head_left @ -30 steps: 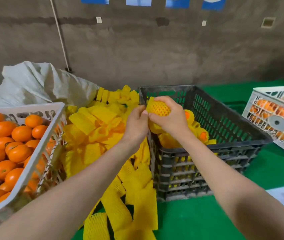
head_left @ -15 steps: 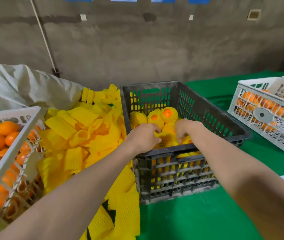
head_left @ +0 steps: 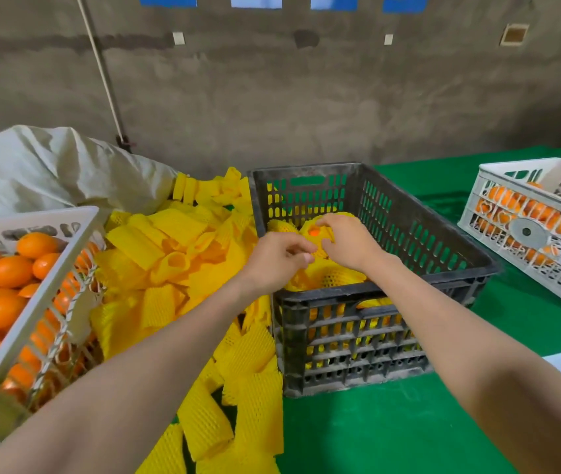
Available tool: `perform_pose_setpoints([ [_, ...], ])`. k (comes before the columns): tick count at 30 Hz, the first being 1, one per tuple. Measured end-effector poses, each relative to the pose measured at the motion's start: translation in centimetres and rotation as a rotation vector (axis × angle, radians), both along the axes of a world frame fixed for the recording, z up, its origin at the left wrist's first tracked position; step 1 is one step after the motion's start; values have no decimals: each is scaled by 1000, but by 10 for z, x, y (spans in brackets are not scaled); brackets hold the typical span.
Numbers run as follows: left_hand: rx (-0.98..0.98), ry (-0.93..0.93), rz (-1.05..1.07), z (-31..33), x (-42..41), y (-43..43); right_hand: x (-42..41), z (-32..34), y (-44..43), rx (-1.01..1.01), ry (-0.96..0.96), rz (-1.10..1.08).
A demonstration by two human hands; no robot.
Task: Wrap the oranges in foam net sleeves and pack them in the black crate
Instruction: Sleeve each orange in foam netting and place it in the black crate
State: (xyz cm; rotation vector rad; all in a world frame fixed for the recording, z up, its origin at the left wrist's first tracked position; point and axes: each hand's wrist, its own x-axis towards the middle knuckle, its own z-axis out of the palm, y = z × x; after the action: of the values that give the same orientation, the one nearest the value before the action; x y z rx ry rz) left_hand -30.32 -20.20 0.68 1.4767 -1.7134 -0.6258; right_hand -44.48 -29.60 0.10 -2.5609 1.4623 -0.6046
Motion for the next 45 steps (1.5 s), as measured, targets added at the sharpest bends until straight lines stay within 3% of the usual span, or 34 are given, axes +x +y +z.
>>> perform_pose_setpoints([
  [3, 177, 376, 18, 18, 33, 13, 23, 12, 42, -198, -456, 93],
  [5, 230, 412, 60, 25, 63, 23, 47, 19, 75, -286, -657, 221],
  [8, 232, 395, 169, 25, 111, 42, 88, 13, 111, -278, -706, 402],
  [11, 246, 440, 307, 15, 150, 65, 130, -21, 117, -20, -431, 476],
  [14, 284, 434, 362, 5, 179, 91, 152, -67, 103, 298, 274, 494],
  [16, 300, 424, 382, 0, 194, 109, 156, -94, 98, 340, 620, 539],
  [19, 306, 406, 408, -6, 211, 129, 158, -119, 95, 323, 799, 502],
  [22, 307, 420, 435, -11, 220, 140, 164, -110, 87, 302, 578, 429],
  [28, 325, 388, 345, -18, 217, 144, 186, -41, 99, 396, -306, 413],
  [31, 323, 471, 207, -21, 209, 142, 198, -15, 118, 548, -508, 491],
  [34, 261, 515, 192, -24, 209, 144, 208, -2, 134, 672, -615, 527],
  [36, 143, 260, 360, -22, 215, 147, 216, 1, 142, 647, -622, 507],
  [39, 12, -111, 557, -17, 227, 153, 234, 0, 153, 302, -473, 503],
  [42, -28, -106, 553, -14, 242, 160, 259, -1, 166, -31, -313, 573],
  [45, -22, -92, 586, -13, 261, 167, 281, 4, 176, -251, -292, 522],
])
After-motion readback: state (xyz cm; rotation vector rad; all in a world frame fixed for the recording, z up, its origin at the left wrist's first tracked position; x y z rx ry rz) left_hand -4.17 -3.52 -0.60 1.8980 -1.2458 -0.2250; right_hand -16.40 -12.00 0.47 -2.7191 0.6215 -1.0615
